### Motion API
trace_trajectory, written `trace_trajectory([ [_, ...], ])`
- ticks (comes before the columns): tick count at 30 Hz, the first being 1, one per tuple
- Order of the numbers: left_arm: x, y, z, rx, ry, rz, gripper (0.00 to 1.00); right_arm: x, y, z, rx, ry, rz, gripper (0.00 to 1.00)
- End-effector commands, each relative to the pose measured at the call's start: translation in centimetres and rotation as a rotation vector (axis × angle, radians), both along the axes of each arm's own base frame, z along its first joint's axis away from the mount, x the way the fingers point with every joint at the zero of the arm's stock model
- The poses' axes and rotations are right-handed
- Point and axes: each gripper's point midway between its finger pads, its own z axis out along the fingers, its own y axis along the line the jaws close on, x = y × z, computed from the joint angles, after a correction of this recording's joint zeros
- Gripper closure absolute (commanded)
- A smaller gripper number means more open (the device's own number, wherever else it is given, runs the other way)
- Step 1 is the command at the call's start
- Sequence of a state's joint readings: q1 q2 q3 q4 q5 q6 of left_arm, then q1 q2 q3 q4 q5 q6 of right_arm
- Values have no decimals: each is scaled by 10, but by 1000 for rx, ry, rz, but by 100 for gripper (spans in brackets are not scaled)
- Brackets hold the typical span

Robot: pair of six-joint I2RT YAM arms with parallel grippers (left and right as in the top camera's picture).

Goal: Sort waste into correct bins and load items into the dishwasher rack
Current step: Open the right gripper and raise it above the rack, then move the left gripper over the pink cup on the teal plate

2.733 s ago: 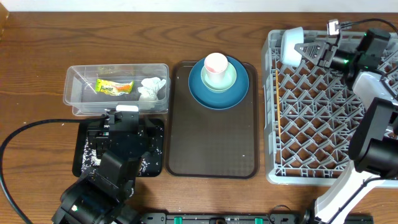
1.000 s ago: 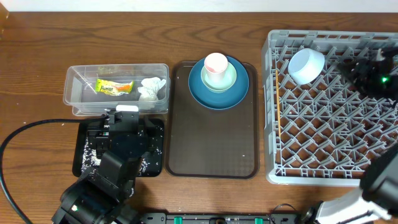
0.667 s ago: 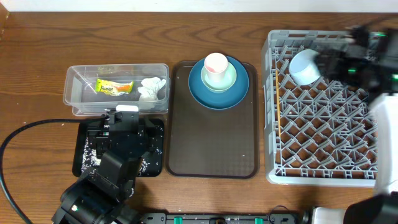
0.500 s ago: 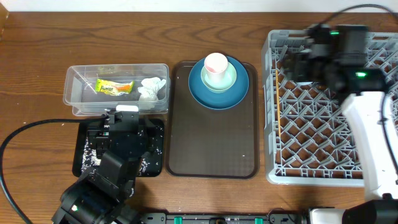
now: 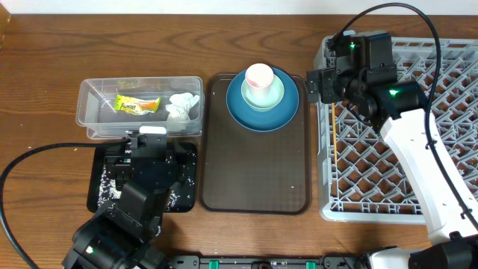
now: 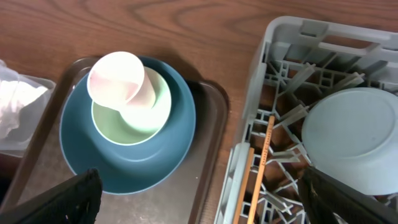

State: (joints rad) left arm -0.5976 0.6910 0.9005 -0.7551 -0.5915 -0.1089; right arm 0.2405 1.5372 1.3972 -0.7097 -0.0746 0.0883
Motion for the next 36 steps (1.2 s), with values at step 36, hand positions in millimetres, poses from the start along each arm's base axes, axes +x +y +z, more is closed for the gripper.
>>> trace_trajectory([
  [36,87,-162,18,-544,101,-308,2,0,1,-1,-4,3,-14,1],
])
